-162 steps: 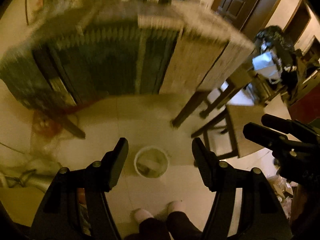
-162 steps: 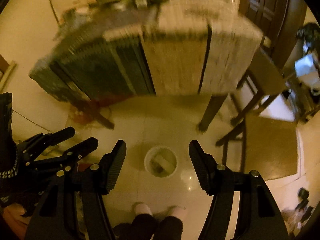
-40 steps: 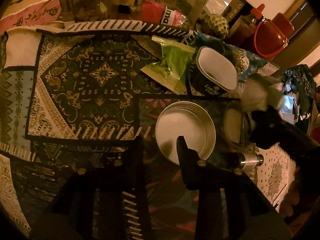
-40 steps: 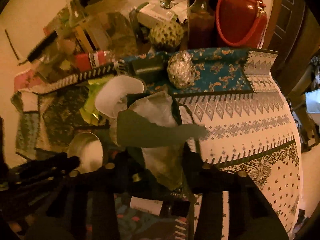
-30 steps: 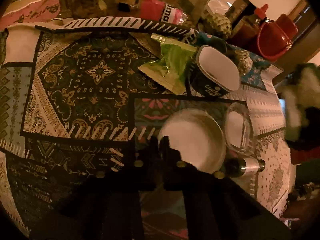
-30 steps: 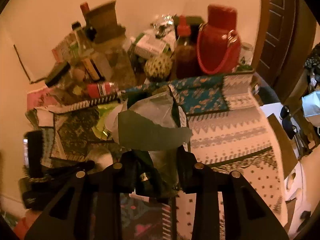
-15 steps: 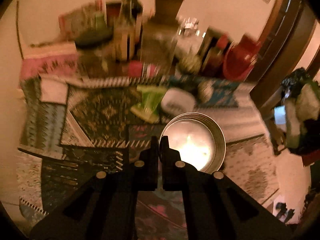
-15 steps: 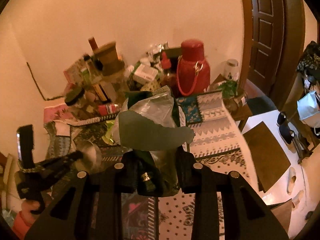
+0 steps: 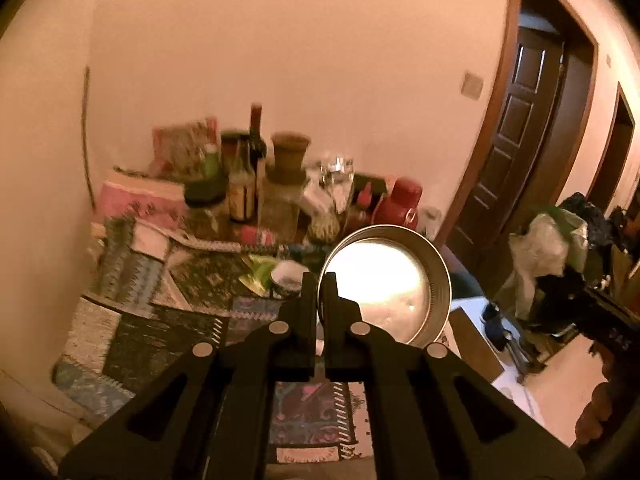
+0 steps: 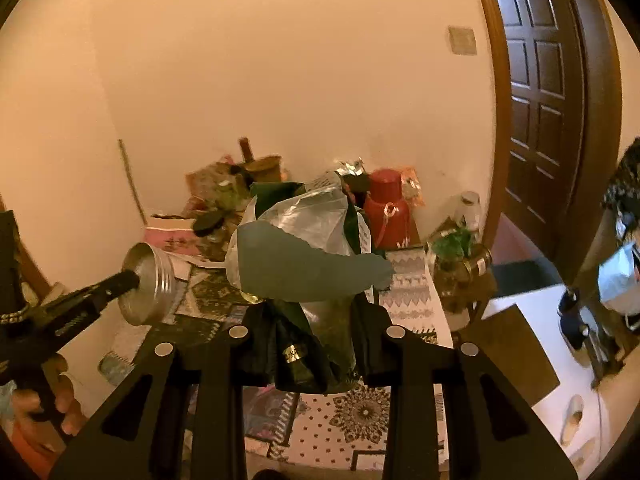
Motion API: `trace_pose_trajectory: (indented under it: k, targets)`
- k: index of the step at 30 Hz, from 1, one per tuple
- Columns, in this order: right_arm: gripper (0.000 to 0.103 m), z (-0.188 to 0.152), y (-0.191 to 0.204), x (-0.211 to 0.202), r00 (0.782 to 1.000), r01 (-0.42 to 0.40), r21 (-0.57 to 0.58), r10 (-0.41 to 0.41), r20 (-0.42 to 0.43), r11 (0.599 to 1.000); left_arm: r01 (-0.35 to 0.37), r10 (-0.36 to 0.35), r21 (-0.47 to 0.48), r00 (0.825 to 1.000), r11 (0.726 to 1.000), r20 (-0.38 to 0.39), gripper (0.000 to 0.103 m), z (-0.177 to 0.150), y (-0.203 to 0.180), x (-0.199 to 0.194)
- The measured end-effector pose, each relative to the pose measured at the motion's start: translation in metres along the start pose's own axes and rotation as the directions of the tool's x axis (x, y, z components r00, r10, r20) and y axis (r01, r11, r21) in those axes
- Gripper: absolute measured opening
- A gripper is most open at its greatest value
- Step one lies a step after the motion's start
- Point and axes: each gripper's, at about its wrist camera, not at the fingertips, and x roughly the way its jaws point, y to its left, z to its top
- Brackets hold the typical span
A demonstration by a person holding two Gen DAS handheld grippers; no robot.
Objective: Collect trash
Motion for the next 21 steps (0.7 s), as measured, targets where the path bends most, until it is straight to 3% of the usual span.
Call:
trace_pose_trajectory:
  k: [7,15,21]
  targets:
    - [0.027,-0.006,0.010,-0.040,0.998,-0.056,-0.026,0.057,0.038,0.998,-0.060,0.054,0.054,0.994,0.997,0.096,0.001,-0.011,-0.026,-0.070]
    - [0.027,-0.034,0.030,-0.080,0.998,-0.042,-0.013,0.042,0.047,0.999,-0.011,0.000,0.096,0.993,0.995,0.117,0.001,-0.032,-0.025,-0.114]
    - [0.027,-0.061,0.058,-0.110,0.999,-0.012,0.031,0.011,0.043,0.999,0.053,-0.065,0.114,0.993,0.992,0.098,0.001,-0.055,-0.001,-0.150]
